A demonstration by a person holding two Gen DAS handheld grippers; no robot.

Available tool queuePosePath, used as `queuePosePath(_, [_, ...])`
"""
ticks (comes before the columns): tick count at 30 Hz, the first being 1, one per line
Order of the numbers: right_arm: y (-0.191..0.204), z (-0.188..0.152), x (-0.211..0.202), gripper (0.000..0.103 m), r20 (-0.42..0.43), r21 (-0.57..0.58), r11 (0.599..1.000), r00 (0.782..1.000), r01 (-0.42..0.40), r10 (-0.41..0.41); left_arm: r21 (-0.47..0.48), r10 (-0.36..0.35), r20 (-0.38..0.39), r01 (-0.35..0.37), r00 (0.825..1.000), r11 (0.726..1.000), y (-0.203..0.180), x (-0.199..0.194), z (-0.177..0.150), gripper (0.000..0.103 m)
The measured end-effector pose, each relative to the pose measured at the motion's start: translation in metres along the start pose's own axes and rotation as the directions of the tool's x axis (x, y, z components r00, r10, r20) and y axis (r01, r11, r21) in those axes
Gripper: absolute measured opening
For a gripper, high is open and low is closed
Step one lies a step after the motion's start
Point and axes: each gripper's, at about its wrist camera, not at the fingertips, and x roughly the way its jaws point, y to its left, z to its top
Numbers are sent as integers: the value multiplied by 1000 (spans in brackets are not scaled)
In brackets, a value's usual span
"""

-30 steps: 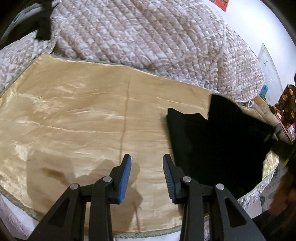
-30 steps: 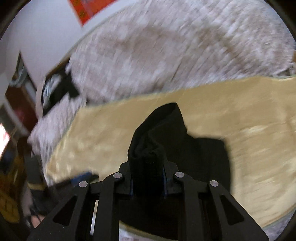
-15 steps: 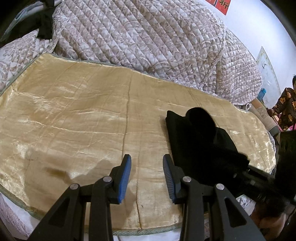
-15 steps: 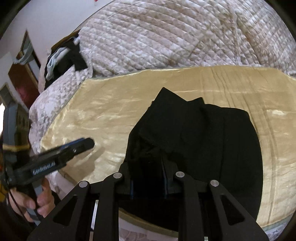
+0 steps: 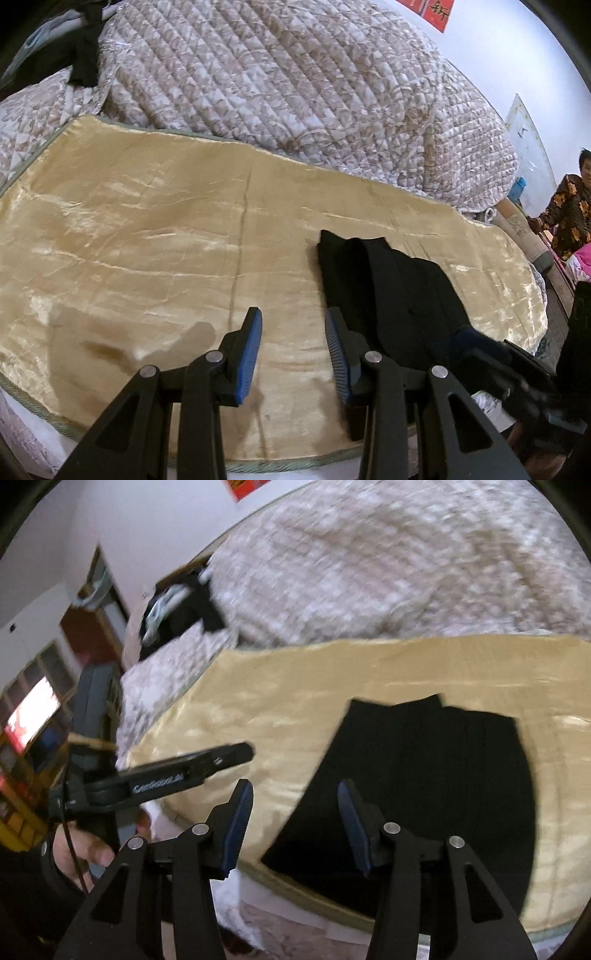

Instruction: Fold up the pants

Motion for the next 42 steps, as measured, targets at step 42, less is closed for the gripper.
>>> queuePosePath(42, [-126,39,-16,31,-57,170,940,956,294,-288,192,-70,-80,84,994,978,-78,61,9,40])
